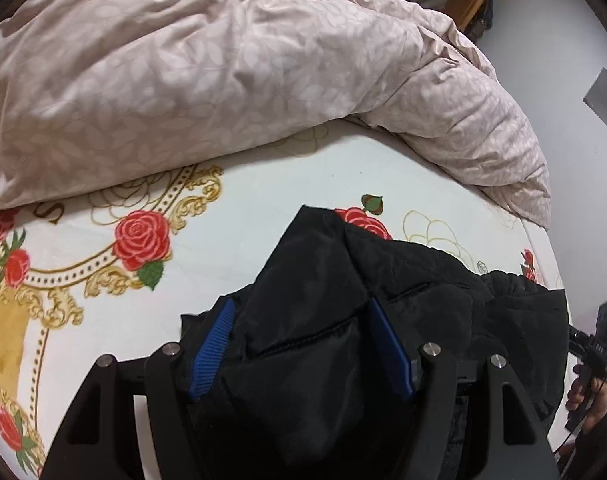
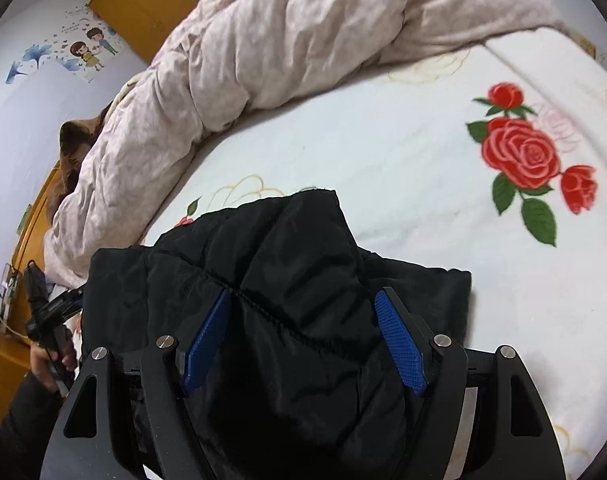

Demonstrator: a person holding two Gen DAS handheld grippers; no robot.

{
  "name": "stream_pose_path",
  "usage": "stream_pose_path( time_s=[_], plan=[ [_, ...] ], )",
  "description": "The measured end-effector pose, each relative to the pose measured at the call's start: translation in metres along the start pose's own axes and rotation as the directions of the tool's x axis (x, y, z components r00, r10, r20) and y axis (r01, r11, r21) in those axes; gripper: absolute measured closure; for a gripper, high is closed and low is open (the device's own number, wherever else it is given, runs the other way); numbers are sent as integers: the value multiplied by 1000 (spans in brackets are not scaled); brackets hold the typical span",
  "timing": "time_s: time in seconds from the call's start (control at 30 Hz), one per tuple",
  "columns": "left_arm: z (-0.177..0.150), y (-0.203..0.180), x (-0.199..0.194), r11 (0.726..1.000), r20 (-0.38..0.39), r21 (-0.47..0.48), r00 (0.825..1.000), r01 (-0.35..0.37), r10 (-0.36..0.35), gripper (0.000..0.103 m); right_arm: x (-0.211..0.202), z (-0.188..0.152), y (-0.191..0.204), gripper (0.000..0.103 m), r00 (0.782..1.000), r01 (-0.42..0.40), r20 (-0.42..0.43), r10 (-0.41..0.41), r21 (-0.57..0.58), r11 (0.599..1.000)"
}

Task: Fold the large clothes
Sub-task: 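Lift the jacket side with both tools and fold it over the other half, then lower the folded side onto the jacket and open both tools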

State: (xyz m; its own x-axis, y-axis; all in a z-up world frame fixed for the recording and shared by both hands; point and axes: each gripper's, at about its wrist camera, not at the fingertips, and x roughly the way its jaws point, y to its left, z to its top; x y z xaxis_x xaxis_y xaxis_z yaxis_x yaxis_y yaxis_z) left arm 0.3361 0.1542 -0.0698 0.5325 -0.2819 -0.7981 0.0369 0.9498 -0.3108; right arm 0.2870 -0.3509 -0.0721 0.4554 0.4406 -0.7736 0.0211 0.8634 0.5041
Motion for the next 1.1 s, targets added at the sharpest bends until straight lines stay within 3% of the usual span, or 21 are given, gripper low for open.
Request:
stream_pose_path(
  time_s=[0.03,0.07,0.1,0.13,0.17,0.33,0.5,0.7,0.8,0.9,0.97,1.03,1.1],
  plan=[
    [0,-2,0,1000,13,7,1000,-3,3,35,2,2,-2,32,1000,-5,-15,6,13,1000],
    [1,-2,0,1000,28,14,1000,-13,13,45,2,4,-2,53,1000,-9,-19,10,25,1000],
    [1,-3,0,999,41,16,998,-38,37,57,-2,5,3,65,1000,1,-2,-1,9,1000],
    [1,-3,1,998,55,12,997,-63,62,60,-5,6,10,77,999,36,20,-36,-26,999],
    [1,-1,3,997,69,1,995,-73,73,63,-7,7,18,81,997,74,40,-71,-59,996],
    [-10,11,32,989,79,-31,986,-147,149,64,36,10,9,81,987,157,-1,-158,-48,986],
    [-13,12,36,985,92,-35,981,-168,170,61,58,7,11,77,970,240,-14,-242,-79,967],
    [-5,7,2,987,128,-23,979,-157,159,60,16,7,31,72,955,291,86,-285,-81,953],
    [-1,4,-23,986,176,-14,970,-169,168,52,-16,2,50,70,943,304,173,-285,-98,948],
    [3,0,-48,983,235,-29,955,-179,181,50,-34,-3,71,61,933,309,225,-279,-110,945],
    [2,-12,-59,991,260,-24,956,-133,135,50,-37,-9,84,49,934,298,240,-263,-122,947],
    [-3,-36,-60,998,254,24,966,-51,43,50,-34,-16,97,46,932,302,254,-260,-147,942],
    [-11,-66,-51,995,223,99,974,2,-24,50,-34,-22,107,46,910,348,293,-292,-159,924]
  ],
)
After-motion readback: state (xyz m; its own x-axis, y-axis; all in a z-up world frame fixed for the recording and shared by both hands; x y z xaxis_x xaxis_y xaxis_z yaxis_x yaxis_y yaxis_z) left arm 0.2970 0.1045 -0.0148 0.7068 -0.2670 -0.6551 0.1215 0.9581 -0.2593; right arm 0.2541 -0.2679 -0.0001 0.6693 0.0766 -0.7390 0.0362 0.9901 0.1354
